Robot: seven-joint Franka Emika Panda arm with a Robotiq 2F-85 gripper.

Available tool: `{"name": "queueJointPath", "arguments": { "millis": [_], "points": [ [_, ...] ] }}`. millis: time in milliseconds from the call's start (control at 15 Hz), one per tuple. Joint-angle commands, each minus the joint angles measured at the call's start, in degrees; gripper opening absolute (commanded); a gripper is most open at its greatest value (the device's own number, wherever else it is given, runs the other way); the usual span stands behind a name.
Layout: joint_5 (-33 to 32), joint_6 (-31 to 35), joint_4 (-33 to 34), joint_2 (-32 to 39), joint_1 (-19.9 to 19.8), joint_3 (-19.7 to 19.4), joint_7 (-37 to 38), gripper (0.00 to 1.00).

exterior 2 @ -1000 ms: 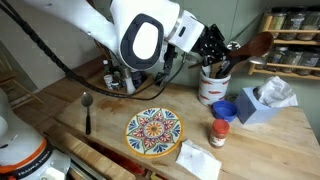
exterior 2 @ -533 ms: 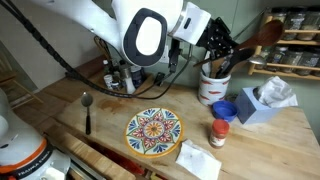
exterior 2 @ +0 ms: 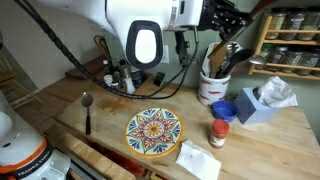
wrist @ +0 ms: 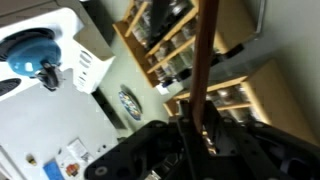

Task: Put the wooden spoon in the utensil holder

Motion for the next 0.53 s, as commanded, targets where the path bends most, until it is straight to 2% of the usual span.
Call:
{"name": "queueJointPath", "arguments": {
  "millis": [0, 200, 267, 467],
  "points": [
    [2.43, 10.33, -7.47, -6.40, -1.44, 11.09, -10.34, 0.05],
    [-1.78, 17.66, -9.22, -6.81, -3.99, 17.98, -11.67, 0.05],
    [1.02, 15.30, -6.40, -4.33, -4.95, 18.63, -10.56, 0.18],
    [0.29, 17.09, -7.46, -5.22, -5.07, 20.49, -11.34, 0.18]
  ]
}}
